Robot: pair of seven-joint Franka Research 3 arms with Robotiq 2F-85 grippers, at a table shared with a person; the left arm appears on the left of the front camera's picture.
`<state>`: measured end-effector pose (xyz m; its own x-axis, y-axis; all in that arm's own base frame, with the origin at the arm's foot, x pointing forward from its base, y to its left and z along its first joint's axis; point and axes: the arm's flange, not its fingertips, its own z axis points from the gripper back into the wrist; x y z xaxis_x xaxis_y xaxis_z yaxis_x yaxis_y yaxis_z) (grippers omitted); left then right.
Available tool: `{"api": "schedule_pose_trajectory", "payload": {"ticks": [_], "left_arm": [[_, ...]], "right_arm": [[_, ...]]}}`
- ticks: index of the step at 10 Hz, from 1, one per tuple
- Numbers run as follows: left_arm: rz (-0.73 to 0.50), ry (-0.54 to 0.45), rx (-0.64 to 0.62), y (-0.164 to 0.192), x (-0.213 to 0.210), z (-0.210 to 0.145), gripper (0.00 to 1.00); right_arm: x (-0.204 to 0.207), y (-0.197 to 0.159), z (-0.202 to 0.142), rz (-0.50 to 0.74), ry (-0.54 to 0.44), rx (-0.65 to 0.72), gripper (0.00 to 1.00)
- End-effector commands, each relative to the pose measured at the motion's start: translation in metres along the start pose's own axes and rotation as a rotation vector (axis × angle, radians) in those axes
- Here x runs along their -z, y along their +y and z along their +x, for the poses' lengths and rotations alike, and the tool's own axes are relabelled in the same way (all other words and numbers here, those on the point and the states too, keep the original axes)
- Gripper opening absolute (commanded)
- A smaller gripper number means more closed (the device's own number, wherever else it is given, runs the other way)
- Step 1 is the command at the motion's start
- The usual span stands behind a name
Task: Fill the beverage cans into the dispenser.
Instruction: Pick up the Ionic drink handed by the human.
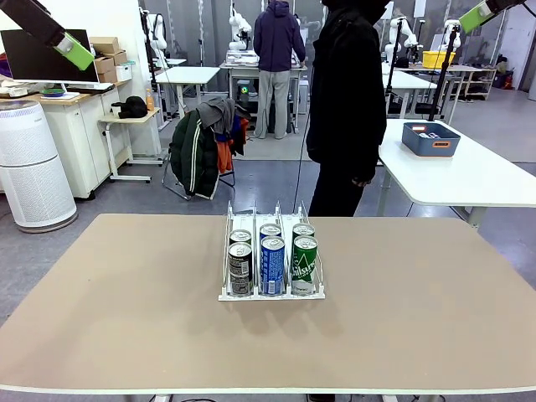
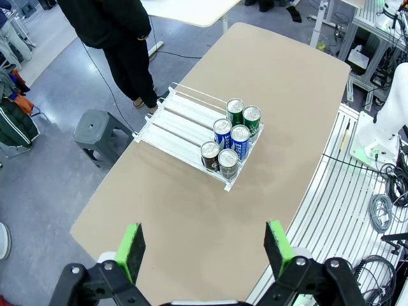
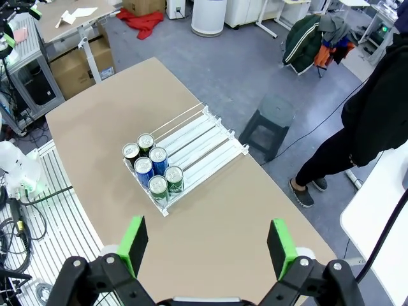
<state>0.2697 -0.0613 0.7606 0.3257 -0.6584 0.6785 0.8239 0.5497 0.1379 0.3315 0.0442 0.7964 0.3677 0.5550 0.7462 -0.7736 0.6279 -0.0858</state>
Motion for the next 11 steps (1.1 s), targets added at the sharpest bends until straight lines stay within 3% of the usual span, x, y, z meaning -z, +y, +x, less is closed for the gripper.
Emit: {"api": "schedule_pose_trajectory", "payload": {"ticks": [1, 11], "left_arm": [[-0.001, 0.005, 0.001, -0.0003, 0.0019, 0.0002, 1.00], [-0.001, 0.005, 0.001, -0.0003, 0.0019, 0.0002, 1.00]], "right_arm": [[-0.0011, -0.0003, -0.0009, 0.001, 0.000, 0.000, 1.00], [-0.0011, -0.0003, -0.0009, 0.001, 0.000, 0.000, 1.00]]}}
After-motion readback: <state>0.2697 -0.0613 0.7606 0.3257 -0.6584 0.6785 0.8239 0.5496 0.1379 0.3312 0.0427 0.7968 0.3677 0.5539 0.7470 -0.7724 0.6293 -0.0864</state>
